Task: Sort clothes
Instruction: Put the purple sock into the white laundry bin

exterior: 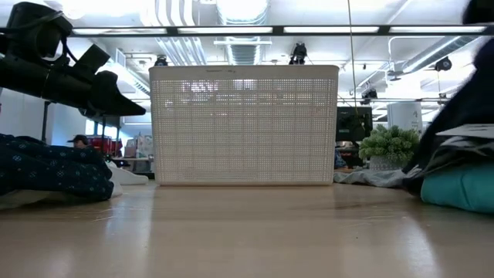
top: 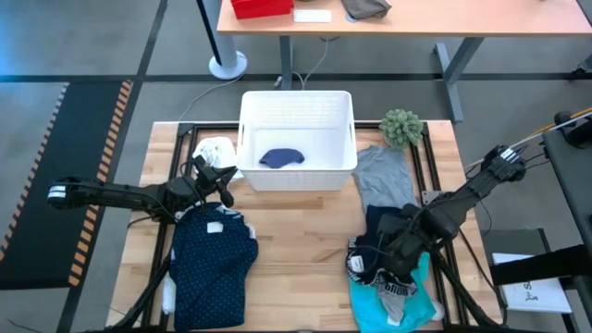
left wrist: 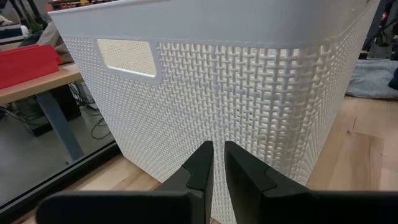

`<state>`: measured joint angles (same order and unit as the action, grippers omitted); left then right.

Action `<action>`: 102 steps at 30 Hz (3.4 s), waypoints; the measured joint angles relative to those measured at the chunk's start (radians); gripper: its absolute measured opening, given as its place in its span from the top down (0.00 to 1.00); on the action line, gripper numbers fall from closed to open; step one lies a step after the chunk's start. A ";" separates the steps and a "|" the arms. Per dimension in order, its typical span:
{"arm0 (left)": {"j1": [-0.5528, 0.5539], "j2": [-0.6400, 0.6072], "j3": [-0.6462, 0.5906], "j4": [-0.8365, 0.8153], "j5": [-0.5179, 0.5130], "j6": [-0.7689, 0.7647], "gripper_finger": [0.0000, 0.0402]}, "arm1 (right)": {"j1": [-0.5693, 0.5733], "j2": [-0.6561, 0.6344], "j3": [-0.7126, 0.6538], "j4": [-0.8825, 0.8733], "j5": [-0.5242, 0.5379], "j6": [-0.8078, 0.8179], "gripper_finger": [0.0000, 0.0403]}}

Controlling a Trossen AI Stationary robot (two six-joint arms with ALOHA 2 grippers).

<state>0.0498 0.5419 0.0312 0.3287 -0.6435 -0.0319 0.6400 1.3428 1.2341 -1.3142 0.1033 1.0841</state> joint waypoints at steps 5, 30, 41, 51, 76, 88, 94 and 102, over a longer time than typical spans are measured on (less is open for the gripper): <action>0.000 0.000 0.000 0.000 0.000 0.000 0.93 | 0.003 -0.002 0.091 0.000 0.056 -0.052 1.00; 0.000 0.000 0.000 0.000 0.000 0.000 0.93 | 0.004 0.091 0.132 -0.011 0.054 -0.110 0.76; 0.000 0.000 0.000 0.000 0.000 0.000 0.93 | 0.004 0.234 0.132 0.037 0.049 -0.137 0.72; 0.000 0.000 0.000 0.000 0.000 0.000 0.93 | 0.003 0.296 0.131 0.048 0.060 -0.094 0.44; 0.000 0.000 0.000 0.000 0.000 0.000 0.93 | 0.001 0.301 0.196 0.047 0.213 -0.215 0.99; 0.000 0.000 0.000 0.000 0.000 0.000 0.93 | 0.002 0.293 0.374 0.048 0.389 -0.346 1.00; 0.000 0.000 0.000 0.000 0.000 0.000 0.93 | 0.002 0.293 0.454 0.048 0.535 -0.412 1.00; 0.000 0.000 0.000 0.000 0.000 0.000 0.93 | -0.044 0.293 0.579 0.049 0.648 -0.556 1.00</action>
<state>0.0496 0.5419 0.0311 0.3286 -0.6434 -0.0317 0.5958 1.6363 1.8134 -1.2650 0.7512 0.5281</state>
